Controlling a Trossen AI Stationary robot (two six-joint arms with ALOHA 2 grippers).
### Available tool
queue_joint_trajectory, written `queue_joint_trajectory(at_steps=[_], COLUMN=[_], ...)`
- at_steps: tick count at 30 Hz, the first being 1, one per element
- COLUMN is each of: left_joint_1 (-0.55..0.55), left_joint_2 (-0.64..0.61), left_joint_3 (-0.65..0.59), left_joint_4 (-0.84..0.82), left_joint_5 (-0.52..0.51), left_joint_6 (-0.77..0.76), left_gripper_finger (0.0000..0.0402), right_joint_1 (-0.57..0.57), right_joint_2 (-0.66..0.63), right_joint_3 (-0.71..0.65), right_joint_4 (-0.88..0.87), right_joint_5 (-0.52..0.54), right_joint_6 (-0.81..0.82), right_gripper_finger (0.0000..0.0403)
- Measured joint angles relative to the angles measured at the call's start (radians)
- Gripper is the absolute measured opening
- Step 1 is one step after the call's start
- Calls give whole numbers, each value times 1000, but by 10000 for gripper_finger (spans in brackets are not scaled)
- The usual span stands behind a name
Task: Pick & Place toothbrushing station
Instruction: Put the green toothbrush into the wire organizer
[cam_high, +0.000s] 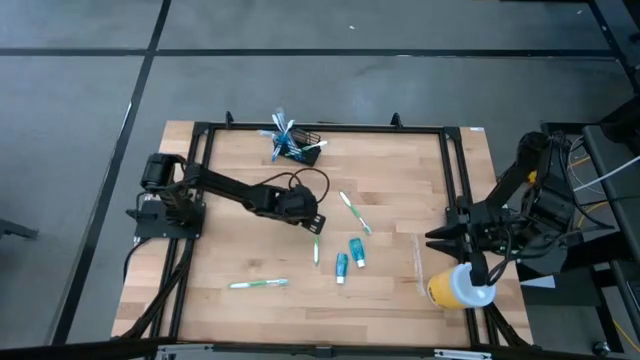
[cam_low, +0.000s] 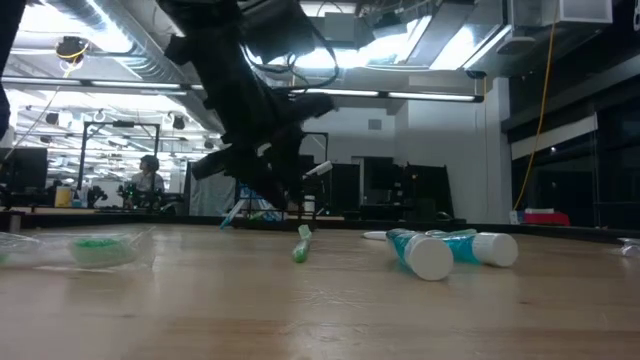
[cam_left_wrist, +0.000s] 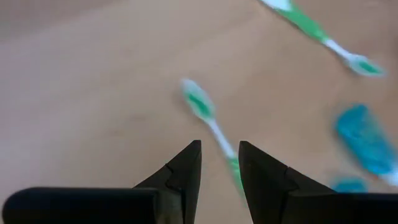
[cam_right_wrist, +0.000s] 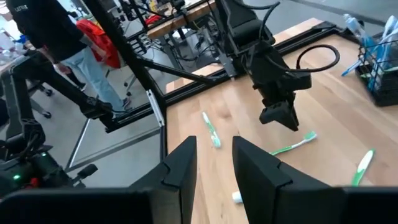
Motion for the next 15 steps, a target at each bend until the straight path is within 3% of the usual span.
queue_joint_trajectory(at_steps=[3, 15], left_joint_1=[13, 68], left_joint_2=[1, 36], left_joint_3=[6, 8], left_joint_4=[1, 26], left_joint_5=[-36, 4], left_joint_6=[7, -32], left_gripper_finger=[102, 102], right_joint_1=[12, 14], right_joint_2=[17, 36], right_joint_3=[0, 0], right_joint_4=[2, 31], right_joint_5=[22, 38], right_joint_6=[7, 29], right_gripper_finger=[104, 104])
